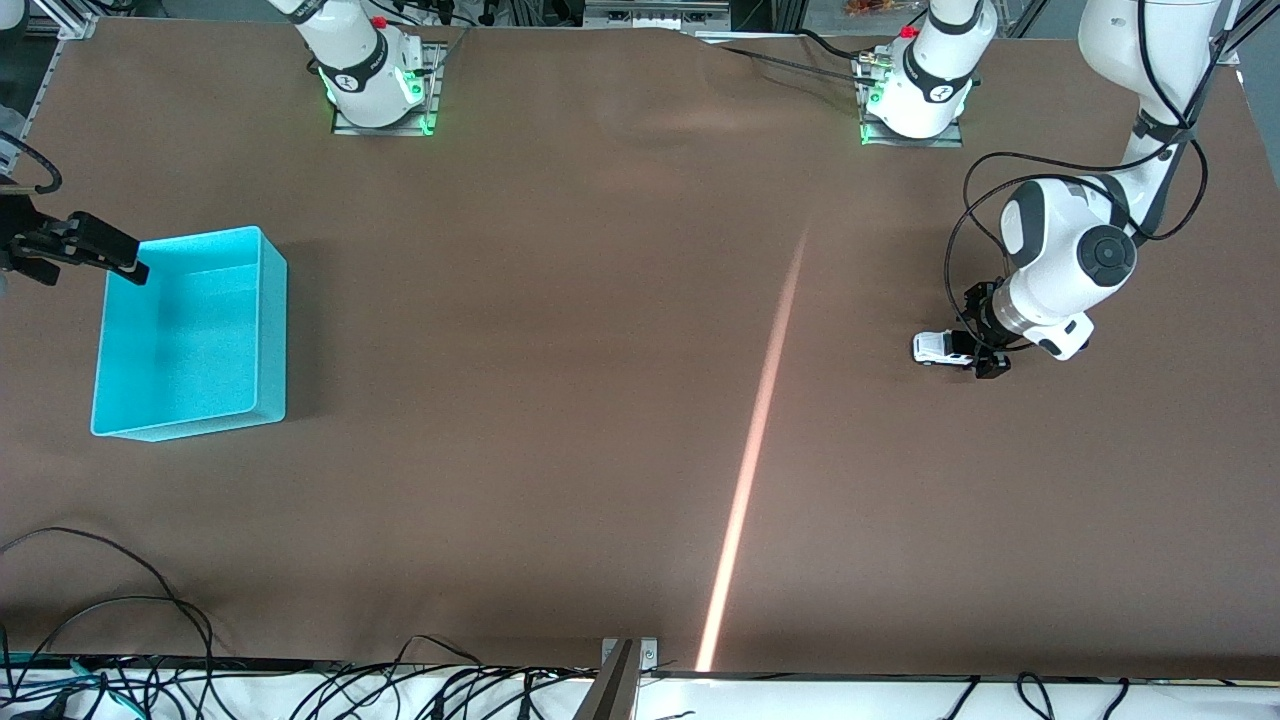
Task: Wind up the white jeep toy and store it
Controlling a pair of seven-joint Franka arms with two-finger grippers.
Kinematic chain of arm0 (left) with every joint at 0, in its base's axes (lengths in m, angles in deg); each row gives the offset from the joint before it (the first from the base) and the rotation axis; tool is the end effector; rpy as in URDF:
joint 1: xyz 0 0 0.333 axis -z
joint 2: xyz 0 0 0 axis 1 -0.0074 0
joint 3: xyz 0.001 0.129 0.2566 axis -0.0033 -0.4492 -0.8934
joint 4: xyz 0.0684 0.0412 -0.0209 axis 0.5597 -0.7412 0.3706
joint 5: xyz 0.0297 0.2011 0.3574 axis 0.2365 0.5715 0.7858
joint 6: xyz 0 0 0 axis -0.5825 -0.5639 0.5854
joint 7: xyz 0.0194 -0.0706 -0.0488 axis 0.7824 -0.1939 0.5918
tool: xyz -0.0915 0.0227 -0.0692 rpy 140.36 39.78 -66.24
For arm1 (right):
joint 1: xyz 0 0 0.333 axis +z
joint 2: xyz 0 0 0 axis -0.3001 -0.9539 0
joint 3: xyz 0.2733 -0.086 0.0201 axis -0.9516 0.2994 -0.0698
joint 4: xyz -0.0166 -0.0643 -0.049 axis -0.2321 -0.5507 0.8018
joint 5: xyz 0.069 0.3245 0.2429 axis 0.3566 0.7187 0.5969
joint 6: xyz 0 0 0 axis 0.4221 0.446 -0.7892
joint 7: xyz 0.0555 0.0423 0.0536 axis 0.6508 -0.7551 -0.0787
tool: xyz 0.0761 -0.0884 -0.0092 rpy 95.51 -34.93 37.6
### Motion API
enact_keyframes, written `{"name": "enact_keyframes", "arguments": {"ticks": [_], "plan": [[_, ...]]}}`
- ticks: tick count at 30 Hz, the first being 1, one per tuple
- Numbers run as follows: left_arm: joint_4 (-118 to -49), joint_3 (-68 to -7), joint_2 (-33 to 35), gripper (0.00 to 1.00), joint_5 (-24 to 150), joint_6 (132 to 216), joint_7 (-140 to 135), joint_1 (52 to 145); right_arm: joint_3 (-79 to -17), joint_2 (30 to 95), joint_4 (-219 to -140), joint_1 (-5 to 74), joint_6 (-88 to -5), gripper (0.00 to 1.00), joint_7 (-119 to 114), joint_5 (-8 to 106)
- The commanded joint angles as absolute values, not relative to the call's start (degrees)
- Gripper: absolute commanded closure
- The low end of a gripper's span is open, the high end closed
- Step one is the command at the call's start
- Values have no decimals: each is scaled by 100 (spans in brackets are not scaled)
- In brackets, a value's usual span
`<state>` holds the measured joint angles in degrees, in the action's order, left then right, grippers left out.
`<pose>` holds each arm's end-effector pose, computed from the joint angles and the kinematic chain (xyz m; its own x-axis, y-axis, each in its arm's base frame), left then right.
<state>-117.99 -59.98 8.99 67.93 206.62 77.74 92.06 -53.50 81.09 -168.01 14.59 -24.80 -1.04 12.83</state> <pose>0.5096 0.0207 0.1438 -0.0376 0.9992 -0.0127 0.9982 0.0369 -0.0469 0.6028 -0.0296 0.5624 0.9996 0.0132 0.0246 0.0133 -0.9999 -0.0048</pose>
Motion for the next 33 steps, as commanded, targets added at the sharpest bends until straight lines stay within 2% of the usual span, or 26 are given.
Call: {"name": "enact_keyframes", "arguments": {"ticks": [1, 3, 8, 16, 26, 33], "plan": [[-11812, -5972, 956, 82, 6928, 20704, 7932, 9238, -5340, 8037, -16650, 1439, -2473, 0, -162, 1344], [-11795, -5963, 956, 90, 6928, 20687, 7932, 9256, -5340, 8028, -16650, 1430, -2482, 0, -162, 1362], [-11725, -5972, 1034, 99, 6928, 20652, 7914, 9247, -5340, 8002, -16641, 1439, -2534, 0, -179, 1344], [-11241, -5936, 1342, 99, 7060, 19791, 8176, 9554, -5340, 8002, -16641, 1439, -2561, 0, -188, 1353], [-11232, -5831, 1211, 99, 7482, 19817, 9442, 10143, -5340, 8002, -16650, 1430, -2561, 0, -188, 1344], [-11232, -5603, 1035, 99, 7385, 19852, 9531, 10188, -5340, 8002, -16650, 1430, -2561, 0, -188, 1344]]}}
